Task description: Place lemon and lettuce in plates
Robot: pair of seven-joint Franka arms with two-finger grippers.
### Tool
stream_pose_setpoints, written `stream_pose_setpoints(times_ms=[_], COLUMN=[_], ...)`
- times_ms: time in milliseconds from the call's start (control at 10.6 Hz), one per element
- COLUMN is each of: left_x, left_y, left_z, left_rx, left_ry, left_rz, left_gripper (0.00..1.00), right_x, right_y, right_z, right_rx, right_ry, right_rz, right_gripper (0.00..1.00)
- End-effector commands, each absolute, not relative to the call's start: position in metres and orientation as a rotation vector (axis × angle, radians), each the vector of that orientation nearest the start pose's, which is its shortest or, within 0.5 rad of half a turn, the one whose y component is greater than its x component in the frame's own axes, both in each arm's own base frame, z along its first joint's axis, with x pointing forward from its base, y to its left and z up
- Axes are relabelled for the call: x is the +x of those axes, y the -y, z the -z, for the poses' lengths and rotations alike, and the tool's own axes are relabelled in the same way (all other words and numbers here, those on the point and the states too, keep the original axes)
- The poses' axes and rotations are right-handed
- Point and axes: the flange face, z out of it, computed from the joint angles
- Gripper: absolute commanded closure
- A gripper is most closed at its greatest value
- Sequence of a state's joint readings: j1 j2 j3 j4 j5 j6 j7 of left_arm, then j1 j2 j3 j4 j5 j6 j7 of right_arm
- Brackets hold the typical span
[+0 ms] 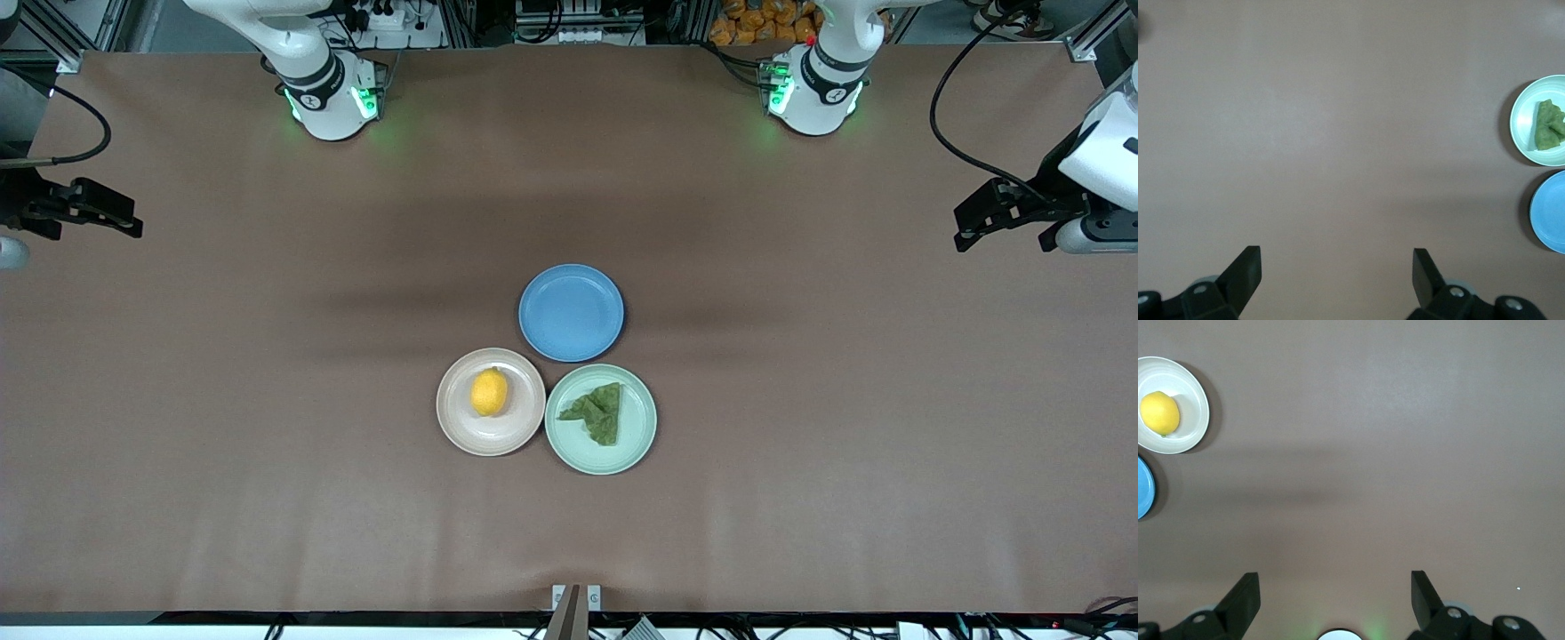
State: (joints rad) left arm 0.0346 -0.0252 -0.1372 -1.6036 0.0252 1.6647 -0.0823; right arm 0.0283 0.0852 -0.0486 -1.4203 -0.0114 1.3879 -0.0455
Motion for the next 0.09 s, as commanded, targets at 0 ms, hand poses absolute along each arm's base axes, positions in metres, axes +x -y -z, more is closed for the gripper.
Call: stream_pose_setpoints(times_ms=[0], left_x=[0.5533], left_y=[0.056], left_z=[-0.6362], left_rx=[-3.122], left_ry=[-0.021], left_rz=[0.149], left_gripper=[0.0], right_x=[0.5599], right_y=[0.0089], right_z=[-0.6322], right_rx=[-3.165], right_ry=[0.021], right_rz=[-0.193], right_gripper=[0.0])
